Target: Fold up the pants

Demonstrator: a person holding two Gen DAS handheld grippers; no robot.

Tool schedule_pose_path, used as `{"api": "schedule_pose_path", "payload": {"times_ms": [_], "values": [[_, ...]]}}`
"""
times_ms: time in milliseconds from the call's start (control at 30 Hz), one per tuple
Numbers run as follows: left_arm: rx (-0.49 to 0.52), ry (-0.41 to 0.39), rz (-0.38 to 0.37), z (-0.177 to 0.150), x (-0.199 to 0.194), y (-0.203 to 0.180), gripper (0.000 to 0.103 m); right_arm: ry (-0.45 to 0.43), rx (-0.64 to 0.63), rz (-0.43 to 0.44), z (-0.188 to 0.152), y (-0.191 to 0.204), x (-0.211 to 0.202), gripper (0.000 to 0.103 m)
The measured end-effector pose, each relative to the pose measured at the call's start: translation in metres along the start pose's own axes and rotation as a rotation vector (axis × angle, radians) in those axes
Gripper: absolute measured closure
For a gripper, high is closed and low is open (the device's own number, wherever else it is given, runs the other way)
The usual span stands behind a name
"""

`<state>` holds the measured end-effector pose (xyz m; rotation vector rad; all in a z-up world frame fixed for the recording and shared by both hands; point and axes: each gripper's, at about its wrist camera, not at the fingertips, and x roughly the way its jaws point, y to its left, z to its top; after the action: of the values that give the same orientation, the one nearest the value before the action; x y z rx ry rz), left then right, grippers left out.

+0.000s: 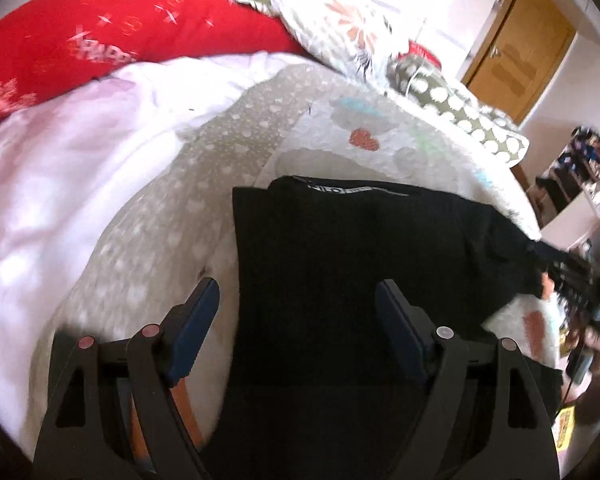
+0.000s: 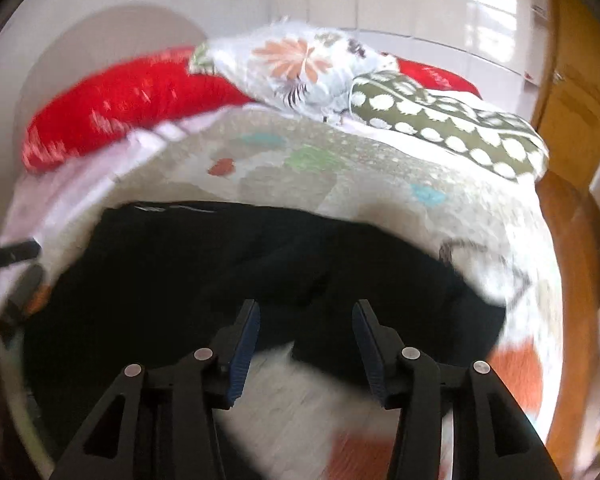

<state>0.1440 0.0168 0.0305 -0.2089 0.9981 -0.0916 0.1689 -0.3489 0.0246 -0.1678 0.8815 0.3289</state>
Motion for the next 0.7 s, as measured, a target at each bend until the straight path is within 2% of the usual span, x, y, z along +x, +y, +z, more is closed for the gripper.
{"api": "schedule_pose_path", "payload": {"times_ms": [67,167,267,400,600,667,700], "values": [[0.002,0.006,0.000,0.013,0.015,0.005,0.022,0.026,-0.010,-0.005,0.012,-0.011,0.021,0.056],[0.001,0.025,-0.055,0.031,0.036,0.012,0.022,0.058,0.005,-0.016,0.024,-0.031,0.051,0.055],[0.008,0.047,-0.048,0.046,0.056,0.016,0.022,0.074,-0.009,-0.026,0.033,-0.045,0.073,0.051],[0.077,0.092,-0.059,0.056,0.082,0.014,0.022,0.109,-0.058,-0.027,0.038,-0.052,0.093,0.043],[0.214,0.161,0.005,0.063,0.117,0.003,0.022,0.154,-0.127,-0.025,0.039,-0.055,0.117,0.040],[0.272,0.163,0.033,0.062,0.125,-0.005,0.020,0.137,-0.139,-0.016,0.037,-0.053,0.116,0.049],[0.296,0.159,0.043,0.062,0.126,-0.008,0.020,0.124,-0.150,0.005,0.035,-0.051,0.114,0.063]]}}
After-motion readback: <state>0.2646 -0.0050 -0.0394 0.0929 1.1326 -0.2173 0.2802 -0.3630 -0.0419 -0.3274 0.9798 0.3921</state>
